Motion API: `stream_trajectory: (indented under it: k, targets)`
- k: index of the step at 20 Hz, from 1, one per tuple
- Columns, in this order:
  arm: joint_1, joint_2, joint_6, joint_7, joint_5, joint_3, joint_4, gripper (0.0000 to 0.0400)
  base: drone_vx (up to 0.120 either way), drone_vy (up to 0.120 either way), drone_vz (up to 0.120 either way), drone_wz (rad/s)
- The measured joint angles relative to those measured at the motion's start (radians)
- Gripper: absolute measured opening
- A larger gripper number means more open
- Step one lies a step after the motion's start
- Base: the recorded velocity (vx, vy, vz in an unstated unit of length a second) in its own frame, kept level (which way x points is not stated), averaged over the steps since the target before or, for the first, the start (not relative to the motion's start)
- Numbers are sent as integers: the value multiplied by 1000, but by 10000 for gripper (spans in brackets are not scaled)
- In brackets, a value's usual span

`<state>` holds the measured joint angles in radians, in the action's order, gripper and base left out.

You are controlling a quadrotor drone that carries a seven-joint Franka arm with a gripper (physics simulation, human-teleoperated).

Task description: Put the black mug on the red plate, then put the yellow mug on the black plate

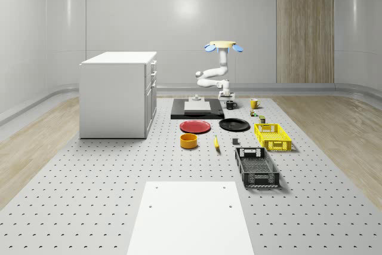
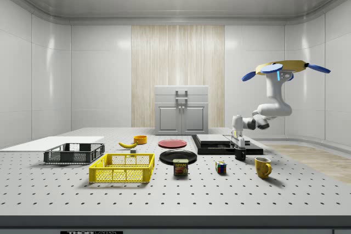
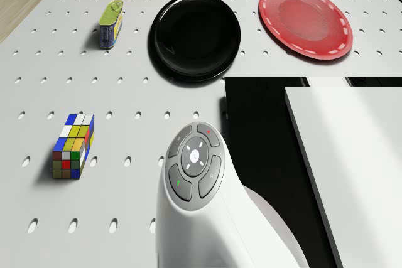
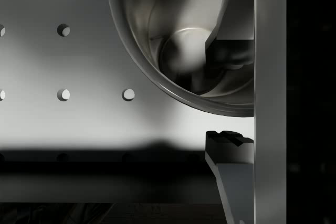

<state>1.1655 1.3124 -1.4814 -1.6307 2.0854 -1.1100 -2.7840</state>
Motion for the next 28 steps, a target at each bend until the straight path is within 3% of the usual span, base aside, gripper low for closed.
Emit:
stream_trajectory:
  k: [5, 17, 21, 28]
  targets:
    - [2, 6, 2, -5, -17, -15, -6, 122, 0, 0, 0, 0]
    - [11, 20, 30, -26, -114, -113, -35, 111, 3, 0, 120, 0]
    - [15, 28, 25, -30, -125, -122, -36, 110, 120, -100, 120, 0]
    - [21, 43, 13, -35, -137, -129, -36, 110, 120, -120, 6, 0]
